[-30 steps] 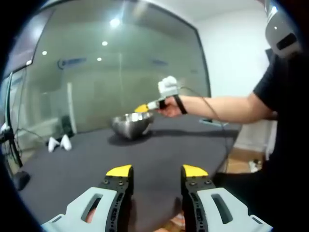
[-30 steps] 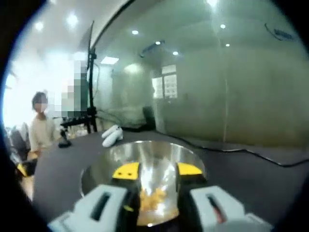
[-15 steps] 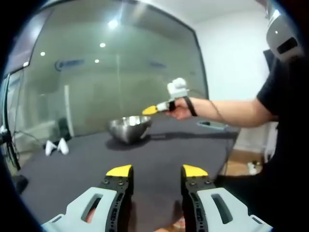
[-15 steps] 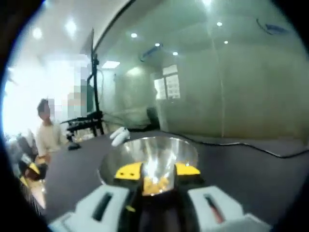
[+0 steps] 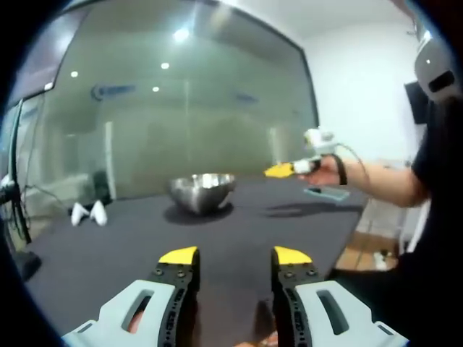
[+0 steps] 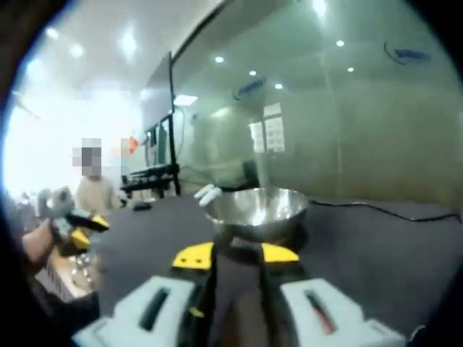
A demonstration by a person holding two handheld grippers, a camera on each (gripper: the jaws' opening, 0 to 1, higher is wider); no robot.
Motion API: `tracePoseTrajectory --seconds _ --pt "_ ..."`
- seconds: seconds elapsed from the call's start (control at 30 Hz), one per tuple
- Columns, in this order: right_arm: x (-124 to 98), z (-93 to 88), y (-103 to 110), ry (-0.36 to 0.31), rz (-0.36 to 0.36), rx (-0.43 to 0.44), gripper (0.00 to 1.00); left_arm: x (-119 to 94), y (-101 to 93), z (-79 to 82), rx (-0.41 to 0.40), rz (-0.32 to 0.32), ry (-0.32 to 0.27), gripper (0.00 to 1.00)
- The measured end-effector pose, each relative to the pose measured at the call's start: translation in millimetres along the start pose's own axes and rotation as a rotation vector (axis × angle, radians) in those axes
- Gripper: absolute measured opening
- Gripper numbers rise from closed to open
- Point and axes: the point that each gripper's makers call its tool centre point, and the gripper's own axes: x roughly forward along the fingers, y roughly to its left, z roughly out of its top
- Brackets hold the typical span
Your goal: Pick up the QQ candy scattered on the table and place it into the stainless steel bowl on the table
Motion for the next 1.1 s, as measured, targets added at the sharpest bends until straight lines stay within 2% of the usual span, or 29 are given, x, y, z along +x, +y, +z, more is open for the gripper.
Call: tracePoseTrajectory --seconds 0.1,0.27,0.43,0.6,0.73,0.87,1.0,1.1 --pt "-23 -5.9 10 -0.019 0.0 0.01 0.24 1 -2.5 1.9 0.003 -0.004 -0.001 0.41" --pt "-45 -24.5 20 -0.006 -0.033 -0.008 0.26 4 -2.0 3.3 0.001 -0.001 -0.014 0.41" --pt "-53 -32.1 20 -0.009 -0.056 0.017 0.26 10 -5.3 2.8 -0.005 -0.002 -0.019 0.41" --pt "-55 -33.9 21 -0.004 -0.064 0.005 0.26 14 -7.9 3.1 0.011 -0.001 -0.026 0.41" --pt "-55 -34.6 24 0.005 -0.065 -0.038 0.26 15 -9.4 1.4 0.01 -0.01 -0.022 0.41" --pt "-55 -34.5 26 -0.005 -0.054 -0.036 0.26 15 -12.7 0.8 0.021 -0.022 -0.016 0.41" --pt "-57 -39.0 28 0.022 -0.058 -0.065 0.26 16 -14.9 2.2 0.027 -0.024 -0.007 0.4" --pt "-61 -37.2 27 0.017 -0.064 -0.075 0.26 18 -16.8 3.3 0.033 -0.031 -0.008 0.4"
